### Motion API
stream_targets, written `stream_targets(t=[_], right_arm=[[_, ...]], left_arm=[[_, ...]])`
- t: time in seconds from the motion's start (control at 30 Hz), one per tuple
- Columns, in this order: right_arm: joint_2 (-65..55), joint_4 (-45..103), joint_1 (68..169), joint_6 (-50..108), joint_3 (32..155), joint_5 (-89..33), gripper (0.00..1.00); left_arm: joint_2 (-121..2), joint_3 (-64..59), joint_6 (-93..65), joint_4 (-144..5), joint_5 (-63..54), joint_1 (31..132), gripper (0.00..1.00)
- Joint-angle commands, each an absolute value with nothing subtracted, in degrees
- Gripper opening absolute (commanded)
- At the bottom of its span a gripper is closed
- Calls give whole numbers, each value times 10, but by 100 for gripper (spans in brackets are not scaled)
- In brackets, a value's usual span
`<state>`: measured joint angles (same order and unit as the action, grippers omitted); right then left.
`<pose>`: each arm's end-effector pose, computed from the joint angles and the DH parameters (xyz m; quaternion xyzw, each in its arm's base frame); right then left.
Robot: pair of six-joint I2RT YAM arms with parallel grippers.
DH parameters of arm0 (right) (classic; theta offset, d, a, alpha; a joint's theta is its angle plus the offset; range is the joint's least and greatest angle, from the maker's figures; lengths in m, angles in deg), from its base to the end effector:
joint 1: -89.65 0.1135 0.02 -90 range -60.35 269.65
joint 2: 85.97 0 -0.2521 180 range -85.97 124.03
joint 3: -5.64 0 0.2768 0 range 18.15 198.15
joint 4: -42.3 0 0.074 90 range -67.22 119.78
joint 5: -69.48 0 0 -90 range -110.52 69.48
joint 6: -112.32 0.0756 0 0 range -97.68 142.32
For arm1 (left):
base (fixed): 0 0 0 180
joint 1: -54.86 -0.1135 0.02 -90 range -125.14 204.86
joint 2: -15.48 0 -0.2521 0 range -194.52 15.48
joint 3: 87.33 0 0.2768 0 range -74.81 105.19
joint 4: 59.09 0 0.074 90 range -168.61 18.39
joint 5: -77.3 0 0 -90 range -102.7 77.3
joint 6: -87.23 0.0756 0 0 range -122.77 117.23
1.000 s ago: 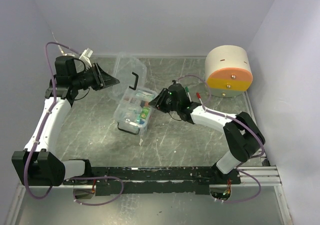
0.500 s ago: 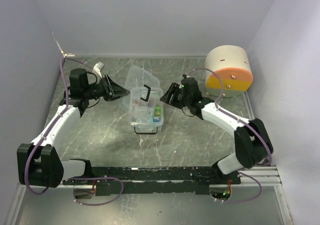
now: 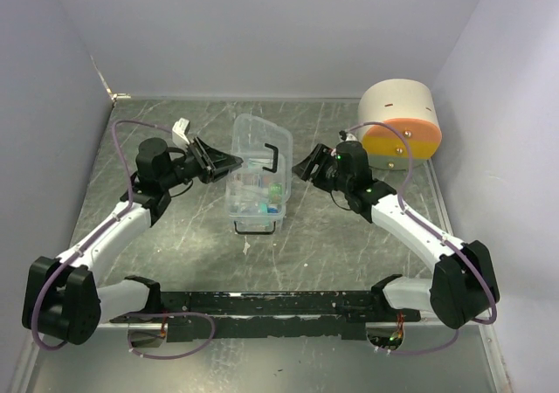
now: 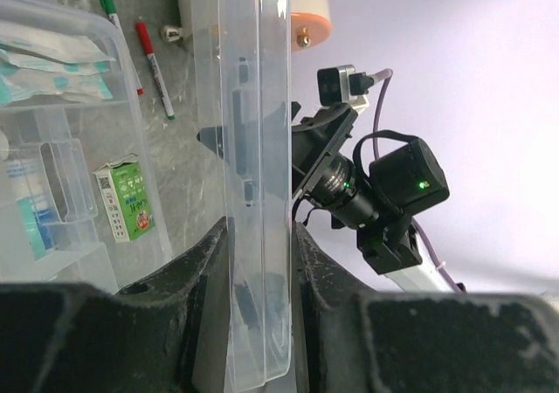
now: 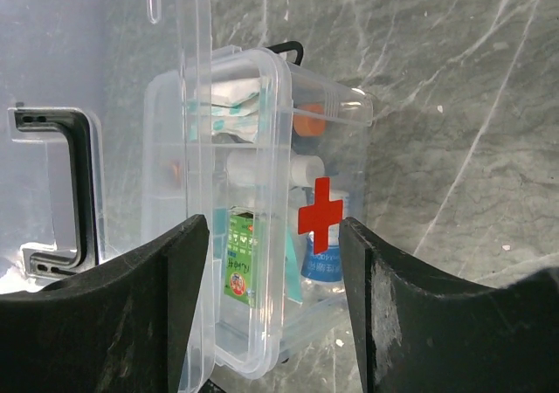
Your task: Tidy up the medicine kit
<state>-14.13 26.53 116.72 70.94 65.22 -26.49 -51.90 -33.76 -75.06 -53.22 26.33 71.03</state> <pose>0.3024 0.1634 0.2242 0.1337 0.8461 0.3507 0.3786 0.2972 -0.1358 0.2618 -0.1410 0.7306 -0.6122 0.2676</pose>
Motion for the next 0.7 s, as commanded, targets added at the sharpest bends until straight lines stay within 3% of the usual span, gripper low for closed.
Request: stream_targets(t=[0.0, 0.3, 0.47, 0.53, 0.67], right_arm=[[-146, 277, 1166, 707, 650, -279, 62], [-161, 272, 1166, 729, 649, -249, 62], [-194, 265, 1166, 762, 616, -190, 58], [-191, 257, 1166, 758, 619, -192, 52], [-178, 274, 1166, 737, 624, -229, 52]], left_arm=[[-494, -348, -748, -507, 188, 726, 28], [-529, -385, -777, -471, 211, 728, 28], [-520, -382, -753, -501, 200, 728, 27], [-514, -373, -720, -543, 186, 728, 28], [-515, -384, -717, -545, 191, 726, 28]])
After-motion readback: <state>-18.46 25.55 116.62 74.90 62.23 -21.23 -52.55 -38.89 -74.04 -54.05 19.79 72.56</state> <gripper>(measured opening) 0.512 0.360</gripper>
